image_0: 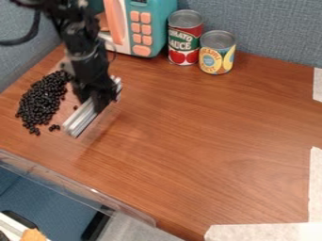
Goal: Sweep into pile
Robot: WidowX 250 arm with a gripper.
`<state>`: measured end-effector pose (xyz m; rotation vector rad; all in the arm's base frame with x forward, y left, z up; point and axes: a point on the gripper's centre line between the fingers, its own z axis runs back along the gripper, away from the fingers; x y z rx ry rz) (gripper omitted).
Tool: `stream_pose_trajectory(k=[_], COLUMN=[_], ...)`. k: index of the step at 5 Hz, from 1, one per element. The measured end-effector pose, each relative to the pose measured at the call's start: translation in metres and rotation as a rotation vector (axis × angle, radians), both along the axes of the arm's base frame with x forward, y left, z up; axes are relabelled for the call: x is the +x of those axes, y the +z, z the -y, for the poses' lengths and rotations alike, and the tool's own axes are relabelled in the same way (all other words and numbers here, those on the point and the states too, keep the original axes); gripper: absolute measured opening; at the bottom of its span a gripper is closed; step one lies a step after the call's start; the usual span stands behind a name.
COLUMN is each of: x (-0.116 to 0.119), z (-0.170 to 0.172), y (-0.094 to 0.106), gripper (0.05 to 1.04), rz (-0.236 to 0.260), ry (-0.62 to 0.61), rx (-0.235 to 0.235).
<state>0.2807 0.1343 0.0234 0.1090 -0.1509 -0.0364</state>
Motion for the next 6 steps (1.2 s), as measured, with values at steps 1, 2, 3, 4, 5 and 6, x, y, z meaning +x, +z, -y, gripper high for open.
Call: stream_pose_trajectory(k=[1,2,3,4,5,6], x=[-0.017,-0.023,-0.029,-0.028,-0.022,-0.021], z=[-0.003,-0.008,-0.026,-0.049,-0.069,-0.086], y=[-0.013,-0.025,-0.026,-0.026,-0.026,-0.024], gripper=[0.370,0.370,0.370,0.370,0.370,0.370], rz=[-0.006,-0.001,0.046,0.056,0.062,0.055], ry=[-0.064,-0.129,-0.239,-0.323,-0.350,-0.346], rx=[-0.011,-0.015,0.009,0.042,0.053,0.059])
